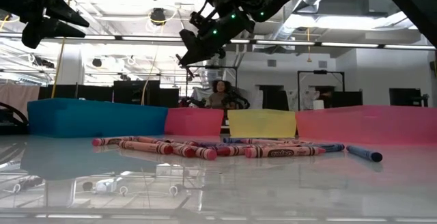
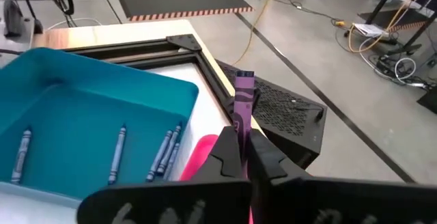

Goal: Sort crayons
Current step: Put the violet crayon into the left pink bin

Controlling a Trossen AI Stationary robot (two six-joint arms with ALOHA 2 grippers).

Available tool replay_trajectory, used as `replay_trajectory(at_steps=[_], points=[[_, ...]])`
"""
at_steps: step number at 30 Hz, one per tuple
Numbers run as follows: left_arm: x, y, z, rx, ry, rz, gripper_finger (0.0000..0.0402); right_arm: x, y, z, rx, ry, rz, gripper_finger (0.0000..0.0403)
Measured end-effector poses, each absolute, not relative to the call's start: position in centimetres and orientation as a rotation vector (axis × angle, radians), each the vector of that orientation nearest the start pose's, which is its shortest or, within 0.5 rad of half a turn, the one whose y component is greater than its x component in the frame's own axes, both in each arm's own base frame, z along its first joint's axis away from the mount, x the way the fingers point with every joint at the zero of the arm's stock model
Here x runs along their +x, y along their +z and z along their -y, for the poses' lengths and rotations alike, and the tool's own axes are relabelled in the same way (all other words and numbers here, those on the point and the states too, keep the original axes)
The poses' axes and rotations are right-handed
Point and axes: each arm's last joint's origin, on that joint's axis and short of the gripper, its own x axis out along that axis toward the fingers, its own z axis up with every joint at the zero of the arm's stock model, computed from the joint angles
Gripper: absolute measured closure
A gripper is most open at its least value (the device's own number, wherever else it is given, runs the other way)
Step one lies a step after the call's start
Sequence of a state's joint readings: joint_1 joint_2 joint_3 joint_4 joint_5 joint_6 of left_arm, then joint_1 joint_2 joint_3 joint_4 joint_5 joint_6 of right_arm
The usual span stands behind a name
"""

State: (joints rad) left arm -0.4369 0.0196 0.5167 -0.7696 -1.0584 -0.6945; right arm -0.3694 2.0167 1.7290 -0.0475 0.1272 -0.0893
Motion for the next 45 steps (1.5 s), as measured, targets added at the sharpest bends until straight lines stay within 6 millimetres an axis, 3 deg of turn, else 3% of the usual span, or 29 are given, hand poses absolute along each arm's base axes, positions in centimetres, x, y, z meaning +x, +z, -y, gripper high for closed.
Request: replay_trajectory(at_steps=[7,13,22,33,35,38,42,45], points=[[3.0,25.6,-1.4,-0.48,0.656,0.019,0.0256,45.1,28.9,17.8,-0.078,-0.47,-0.343,0.0401],[3.0,25.6,-1.4,-0.479,0.653,0.015,0.0256,46.5,24.3,18.7,-0.08,-0.471,-0.421,0.0401],[3.0,25.6,-1.4,-0.472,0.66,0.016,0.0256,45.8,23.1,20.6,0.008,-0.522,-0.466,0.0398],[3.0,25.6,-1.4,-0.472,0.664,0.019,0.0256,45.8,23.0,20.6,0.053,-0.486,-0.465,0.0309],[3.0,25.6,-1.4,-0.471,0.663,0.018,0.0256,45.6,23.7,20.5,0.051,-0.484,-0.453,0.0296],[3.0,25.6,-1.4,-0.472,0.663,0.019,0.0256,44.7,26.5,20.0,0.043,-0.471,-0.412,0.0285],[3.1,25.8,-1.3,-0.465,0.646,0.026,0.0256,42.5,31.9,17.9,-0.016,-0.4,-0.376,0.0282],[3.2,26.1,-1.2,-0.456,0.609,0.029,0.0256,39.5,36.5,15.2,-0.098,-0.336,-0.384,0.0282]])
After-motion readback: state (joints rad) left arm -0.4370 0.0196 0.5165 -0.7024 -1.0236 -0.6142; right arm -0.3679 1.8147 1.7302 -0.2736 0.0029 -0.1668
